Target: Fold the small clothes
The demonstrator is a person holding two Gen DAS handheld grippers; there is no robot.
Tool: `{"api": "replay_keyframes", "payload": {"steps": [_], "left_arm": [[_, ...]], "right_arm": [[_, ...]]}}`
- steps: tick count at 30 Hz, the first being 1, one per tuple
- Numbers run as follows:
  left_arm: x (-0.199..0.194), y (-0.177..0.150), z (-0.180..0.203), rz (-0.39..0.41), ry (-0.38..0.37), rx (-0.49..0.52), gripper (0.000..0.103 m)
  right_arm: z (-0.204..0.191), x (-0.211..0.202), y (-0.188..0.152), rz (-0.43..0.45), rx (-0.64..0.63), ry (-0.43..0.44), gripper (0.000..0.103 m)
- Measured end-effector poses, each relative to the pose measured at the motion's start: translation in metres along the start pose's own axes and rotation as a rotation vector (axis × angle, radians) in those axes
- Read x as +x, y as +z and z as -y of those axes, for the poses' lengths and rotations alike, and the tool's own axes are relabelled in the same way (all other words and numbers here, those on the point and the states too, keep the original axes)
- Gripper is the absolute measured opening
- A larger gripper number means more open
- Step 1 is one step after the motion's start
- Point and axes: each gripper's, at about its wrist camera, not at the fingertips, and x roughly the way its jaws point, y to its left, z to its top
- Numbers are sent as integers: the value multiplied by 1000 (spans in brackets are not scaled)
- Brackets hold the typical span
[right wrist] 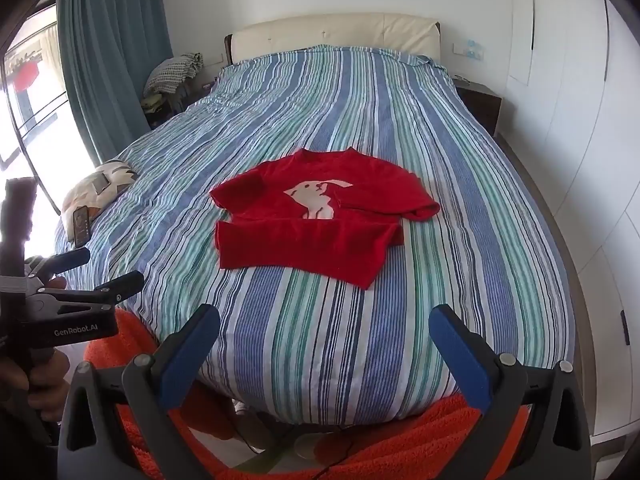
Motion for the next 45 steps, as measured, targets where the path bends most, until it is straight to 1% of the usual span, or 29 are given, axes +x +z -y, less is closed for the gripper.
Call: {"api": "replay_keyframes", "payload": {"steps": [2,4,11,23,28,41,45], "left_arm": [[3,-1,0,-18,-4,-3,103],[4,-2,1,-24,11,5,103],[-1,-1,3,-8,39,24,103],[3,2,9,-27,24,59,103],[7,1,10,-49,19,65,103],[12,0,9,-66,33,51,103],[14,0,7,-72,23,38,103]], "right_arm": [[0,-1,-1,2,-2,-1,103],[2,-1,-1,3,-1,3,103],[2,0,-2,-5,4,0,103],[-6,10,-2,-17,-7,-1,103],[-6,12,-2,-24,-10,-3,103],[-4,18,-3,-39,-2,-1,103],[-4,19,-5,-40,3,-2,103]]}}
